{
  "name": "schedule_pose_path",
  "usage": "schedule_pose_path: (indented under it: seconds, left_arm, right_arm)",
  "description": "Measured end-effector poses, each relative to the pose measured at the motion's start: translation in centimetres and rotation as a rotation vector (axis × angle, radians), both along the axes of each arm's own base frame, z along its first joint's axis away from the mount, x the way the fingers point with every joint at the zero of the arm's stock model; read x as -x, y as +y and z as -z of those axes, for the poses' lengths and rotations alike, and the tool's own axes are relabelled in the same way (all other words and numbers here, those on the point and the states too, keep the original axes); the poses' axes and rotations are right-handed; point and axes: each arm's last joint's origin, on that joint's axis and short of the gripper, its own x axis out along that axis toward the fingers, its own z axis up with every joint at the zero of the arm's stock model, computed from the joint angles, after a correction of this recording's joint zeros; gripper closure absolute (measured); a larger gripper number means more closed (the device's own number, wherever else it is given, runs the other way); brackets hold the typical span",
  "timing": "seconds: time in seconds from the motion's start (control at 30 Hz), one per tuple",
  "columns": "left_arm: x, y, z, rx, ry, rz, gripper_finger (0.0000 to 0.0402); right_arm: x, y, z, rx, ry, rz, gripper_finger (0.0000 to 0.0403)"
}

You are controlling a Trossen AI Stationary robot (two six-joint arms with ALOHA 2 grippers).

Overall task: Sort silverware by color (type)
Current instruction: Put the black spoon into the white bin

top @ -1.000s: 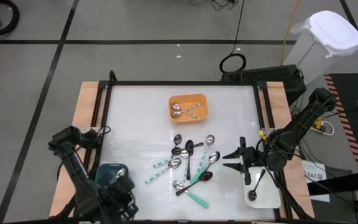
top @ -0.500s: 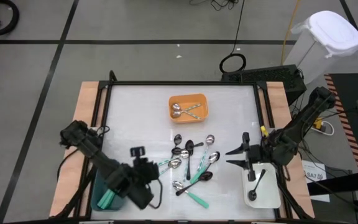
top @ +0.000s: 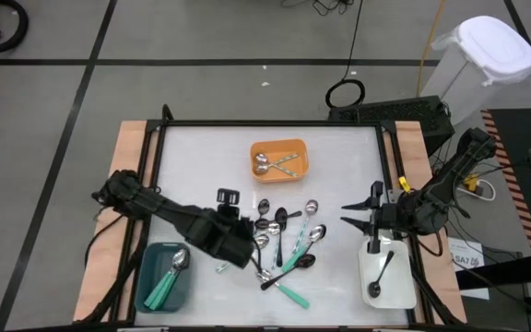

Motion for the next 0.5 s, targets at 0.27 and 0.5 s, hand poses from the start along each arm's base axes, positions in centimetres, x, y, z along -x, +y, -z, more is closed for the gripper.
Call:
schedule_pose_path:
  seconds: [0.27, 0.5]
  left_arm:
    - [-1.9, 2.4, 1.0, 0.058, -0.014, 0.012, 0.0284]
    - [-3.4, 3.6, 2.6, 0.209, -0.030, 0.082, 0.0332]
  right_arm:
    - [0.0, 0.0, -0.1, -0.029, -0.008, 0.007, 0.0282]
    - [-0.1, 0.3, 0.2, -0.086, 0.000, -0.050, 0.0282]
